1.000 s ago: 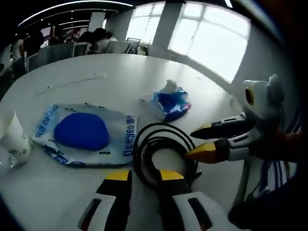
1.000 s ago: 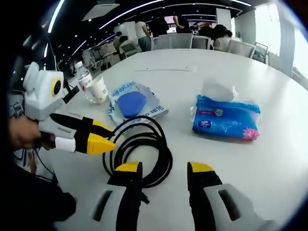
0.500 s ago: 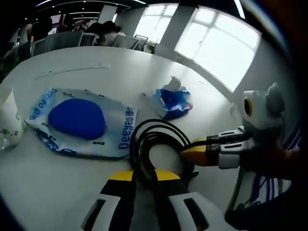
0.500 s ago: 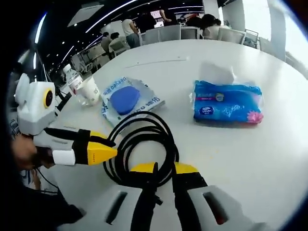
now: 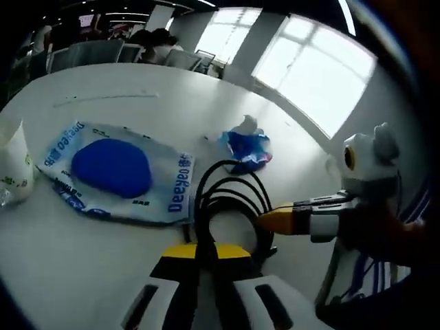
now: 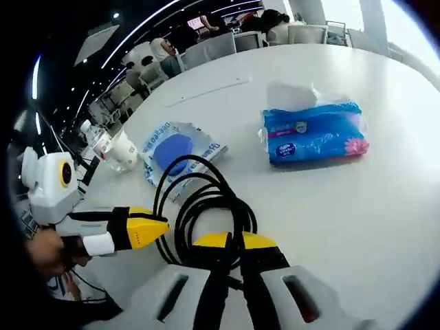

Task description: Arrange the tabletop items into an orderly group along one side of the table until the central work area is clear of visible clutter.

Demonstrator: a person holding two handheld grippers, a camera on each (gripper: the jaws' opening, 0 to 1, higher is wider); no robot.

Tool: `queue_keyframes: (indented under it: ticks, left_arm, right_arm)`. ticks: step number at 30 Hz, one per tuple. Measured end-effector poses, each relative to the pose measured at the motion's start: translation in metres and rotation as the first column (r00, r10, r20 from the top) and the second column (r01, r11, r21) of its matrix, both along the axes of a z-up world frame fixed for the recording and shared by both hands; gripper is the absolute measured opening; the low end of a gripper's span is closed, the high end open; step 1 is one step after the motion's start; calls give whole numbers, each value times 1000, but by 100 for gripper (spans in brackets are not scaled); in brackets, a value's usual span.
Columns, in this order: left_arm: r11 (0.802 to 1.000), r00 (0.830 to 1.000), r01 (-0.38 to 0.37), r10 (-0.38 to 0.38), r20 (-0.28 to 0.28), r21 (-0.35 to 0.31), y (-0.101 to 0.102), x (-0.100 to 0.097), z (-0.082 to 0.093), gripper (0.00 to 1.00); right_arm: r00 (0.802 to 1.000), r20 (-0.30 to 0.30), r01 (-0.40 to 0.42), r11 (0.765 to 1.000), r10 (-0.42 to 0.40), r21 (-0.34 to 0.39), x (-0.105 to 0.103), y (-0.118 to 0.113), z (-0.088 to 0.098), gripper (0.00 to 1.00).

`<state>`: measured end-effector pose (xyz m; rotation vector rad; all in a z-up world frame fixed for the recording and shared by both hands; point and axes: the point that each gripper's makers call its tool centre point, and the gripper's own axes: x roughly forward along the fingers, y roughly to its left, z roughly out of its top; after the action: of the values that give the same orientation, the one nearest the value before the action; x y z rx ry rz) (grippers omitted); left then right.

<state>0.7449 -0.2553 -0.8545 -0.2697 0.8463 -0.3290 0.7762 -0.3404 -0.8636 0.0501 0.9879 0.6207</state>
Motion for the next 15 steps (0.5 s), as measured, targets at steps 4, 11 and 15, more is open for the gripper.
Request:
queue_keyframes:
  ticks: [4, 11, 15]
  left_arm:
    - [1000, 1000, -1, 1, 6, -14, -1, 0, 5, 2]
    - [999, 999, 29, -29, 32, -18, -8, 2, 18, 2]
    - [998, 997, 56, -55, 54, -16, -15, 6, 26, 2]
  right_arm:
    - [999, -22, 24, 1000, -23, 13, -1, -1, 5, 0]
    - [999, -9, 39, 999, -39, 21, 2, -7, 19, 0]
    - [998, -4, 56, 998, -56, 20, 7, -15, 24, 0]
